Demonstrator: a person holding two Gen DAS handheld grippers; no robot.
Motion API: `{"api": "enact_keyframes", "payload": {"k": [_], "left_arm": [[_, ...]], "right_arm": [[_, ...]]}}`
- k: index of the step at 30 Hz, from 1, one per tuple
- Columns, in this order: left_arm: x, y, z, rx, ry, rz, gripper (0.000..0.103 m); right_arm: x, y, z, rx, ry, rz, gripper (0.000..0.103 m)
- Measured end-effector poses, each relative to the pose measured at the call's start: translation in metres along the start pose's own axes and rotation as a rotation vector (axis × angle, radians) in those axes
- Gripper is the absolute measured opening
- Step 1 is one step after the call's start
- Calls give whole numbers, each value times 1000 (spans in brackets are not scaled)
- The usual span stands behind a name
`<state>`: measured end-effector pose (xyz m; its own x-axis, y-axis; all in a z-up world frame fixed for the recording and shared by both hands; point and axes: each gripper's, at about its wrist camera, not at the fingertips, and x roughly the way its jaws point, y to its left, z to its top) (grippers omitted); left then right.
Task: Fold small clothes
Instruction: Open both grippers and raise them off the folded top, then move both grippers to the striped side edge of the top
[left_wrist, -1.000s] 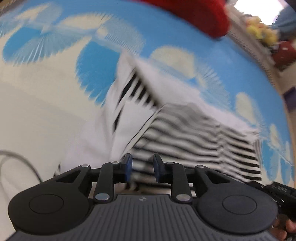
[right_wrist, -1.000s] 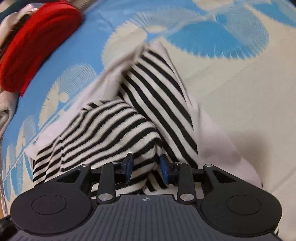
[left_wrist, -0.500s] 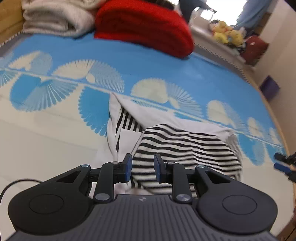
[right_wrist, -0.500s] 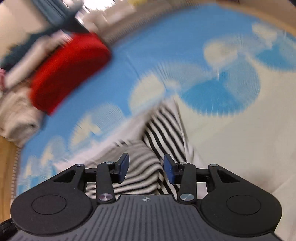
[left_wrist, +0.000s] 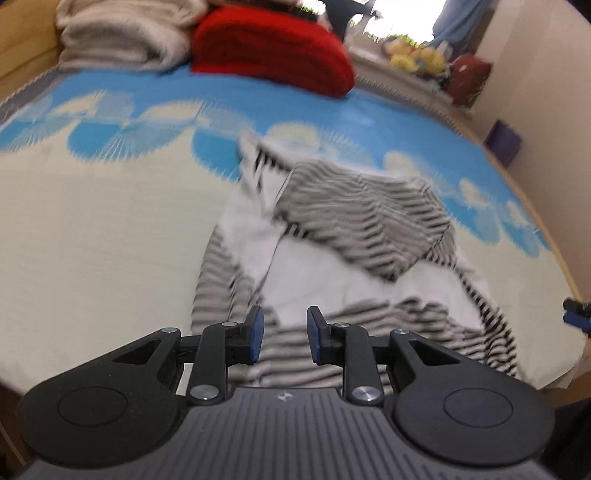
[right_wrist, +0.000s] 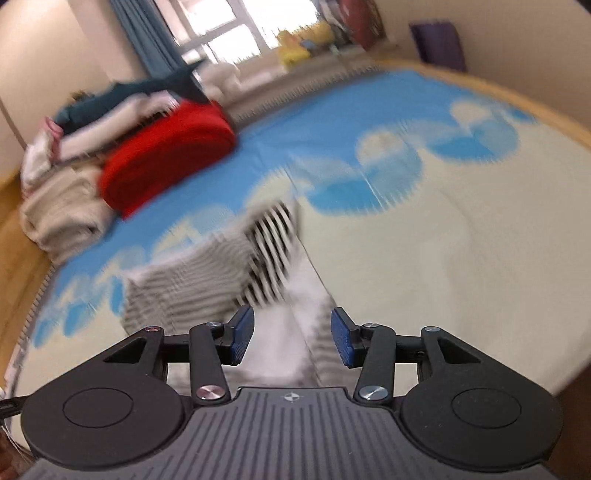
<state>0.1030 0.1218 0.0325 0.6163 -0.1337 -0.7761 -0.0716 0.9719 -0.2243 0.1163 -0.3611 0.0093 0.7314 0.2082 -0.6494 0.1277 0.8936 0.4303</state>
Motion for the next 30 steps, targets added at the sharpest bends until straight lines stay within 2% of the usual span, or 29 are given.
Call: {"api": "enact_keyframes", "payload": {"k": [2,5,8,11,13,14,17,21,26,30], "left_arm": [[-3,6,-7,-43,12,-3,27],[-13,12,-9,-81,15,6,28],[-15,17,-15,-93,15,-6,42],[0,29,-32,-138,25,-4,43],[18,36,-39,-208,97,22,43],[24,36,-41,-209,101,24,45],[35,36,-40,-189,123,47,55],[45,42,-39,-238,150,40,65],[62,43,-41,-278,197,74,66],[75,41,-48,-278,233,109,66]], "right_arm": [[10,-12,-16,28,61,12,48],[24,-19,-30,51,103,-27,48],[34,-23,-43,72,165,-49,48],[39,-22,-52,62,196,-46,51],[41,-21,-54,66,217,-32,57],[44,-21,-54,68,229,-25,61],[52,-21,-57,63,259,-27,65],[68,-20,-65,55,317,-46,65],[83,-13,-76,-14,362,-116,66],[88,-12,-80,-21,371,-126,66]]}}
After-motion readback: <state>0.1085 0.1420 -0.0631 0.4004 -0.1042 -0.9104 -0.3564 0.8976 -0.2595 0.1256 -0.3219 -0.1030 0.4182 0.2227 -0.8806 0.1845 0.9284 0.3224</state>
